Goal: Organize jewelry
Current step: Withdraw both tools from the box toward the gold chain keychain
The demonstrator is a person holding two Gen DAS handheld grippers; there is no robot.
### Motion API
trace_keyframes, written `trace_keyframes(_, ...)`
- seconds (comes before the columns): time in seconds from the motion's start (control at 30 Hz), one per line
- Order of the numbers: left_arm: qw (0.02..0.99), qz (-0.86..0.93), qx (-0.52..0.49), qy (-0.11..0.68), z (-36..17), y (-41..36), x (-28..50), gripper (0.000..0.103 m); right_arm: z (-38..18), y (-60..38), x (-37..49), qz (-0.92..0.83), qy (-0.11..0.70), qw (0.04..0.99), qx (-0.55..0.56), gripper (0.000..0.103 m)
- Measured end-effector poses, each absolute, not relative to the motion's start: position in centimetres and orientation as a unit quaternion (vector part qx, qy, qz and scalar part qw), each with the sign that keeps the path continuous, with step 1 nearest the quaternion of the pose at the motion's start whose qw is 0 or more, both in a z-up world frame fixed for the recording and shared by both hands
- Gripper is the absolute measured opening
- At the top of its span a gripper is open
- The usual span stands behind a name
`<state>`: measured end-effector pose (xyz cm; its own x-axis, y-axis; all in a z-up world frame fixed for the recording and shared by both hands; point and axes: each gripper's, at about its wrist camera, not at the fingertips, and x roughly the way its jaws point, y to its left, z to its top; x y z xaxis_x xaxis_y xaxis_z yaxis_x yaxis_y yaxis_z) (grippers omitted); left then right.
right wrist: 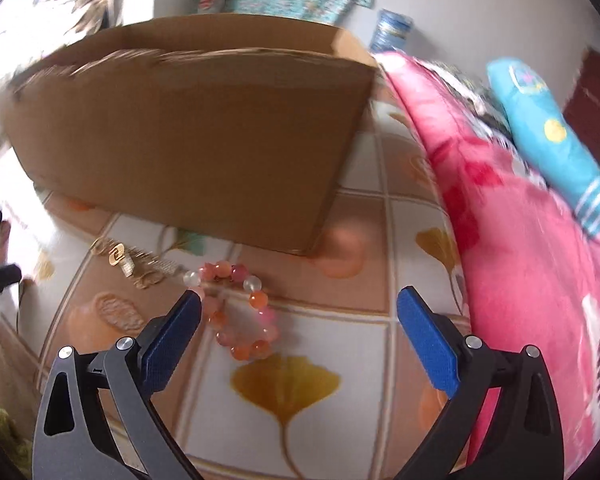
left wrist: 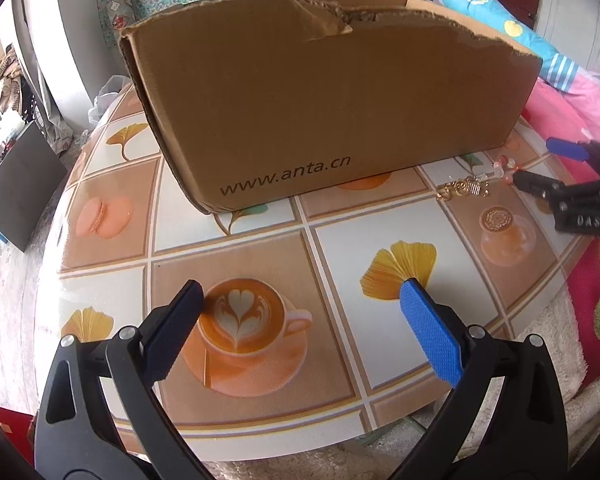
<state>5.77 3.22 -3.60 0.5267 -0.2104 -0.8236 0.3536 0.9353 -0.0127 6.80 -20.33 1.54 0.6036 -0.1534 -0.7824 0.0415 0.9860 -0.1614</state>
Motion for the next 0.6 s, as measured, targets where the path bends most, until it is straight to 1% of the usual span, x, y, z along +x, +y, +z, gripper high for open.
trace_keyframes(0.1,0.877,-0.188,0.049,0.439,-2.5,3.2,5.6,0.094,2.2,-22.0,6.6,-0.044,0.433,0.900,-0.018,0.091)
trace_keyframes(0.17,0.880,-0.211,0.045,0.424,-1.7,2.6,5.6,0.091,3.0,-22.6,6.4,-0.020,0.420,0.907,0.010,0.091)
trace_keyframes(0.23,0.878,-0.232,0.050,0.415,-1.1,1.7,5.6,0.077,3.6,-22.8,6.0,0.018,0.407,0.912,0.037,0.088)
trace_keyframes(0.27,0.875,-0.245,0.051,0.415,-1.0,1.1,5.8,0.075,3.9,-22.7,5.9,0.035,0.403,0.913,0.048,0.086)
trace_keyframes(0.33,0.866,-0.272,0.053,0.417,-0.9,-0.2,5.8,0.061,3.9,-22.8,5.6,0.069,0.401,0.910,0.076,0.078)
trace_keyframes(0.37,0.861,-0.284,0.060,0.418,-1.0,-0.9,5.9,0.059,3.9,-22.5,5.4,0.085,0.404,0.907,0.087,0.072)
trace_keyframes(0.4,0.858,-0.293,0.070,0.417,-1.1,-1.5,6.0,0.054,3.6,-22.3,5.4,0.100,0.409,0.902,0.096,0.066)
trace_keyframes(0.43,0.856,-0.299,0.079,0.415,-1.1,-2.3,5.7,0.048,3.4,-22.2,5.5,0.110,0.414,0.898,0.101,0.063)
trace_keyframes(0.5,0.850,-0.311,0.096,0.414,-1.4,-3.3,5.8,0.041,2.9,-21.5,5.6,0.128,0.428,0.888,0.106,0.052)
trace_keyframes(0.6,0.842,-0.323,0.113,0.417,-2.0,-4.3,6.4,0.033,2.1,-20.2,6.0,0.137,0.447,0.877,0.107,0.047)
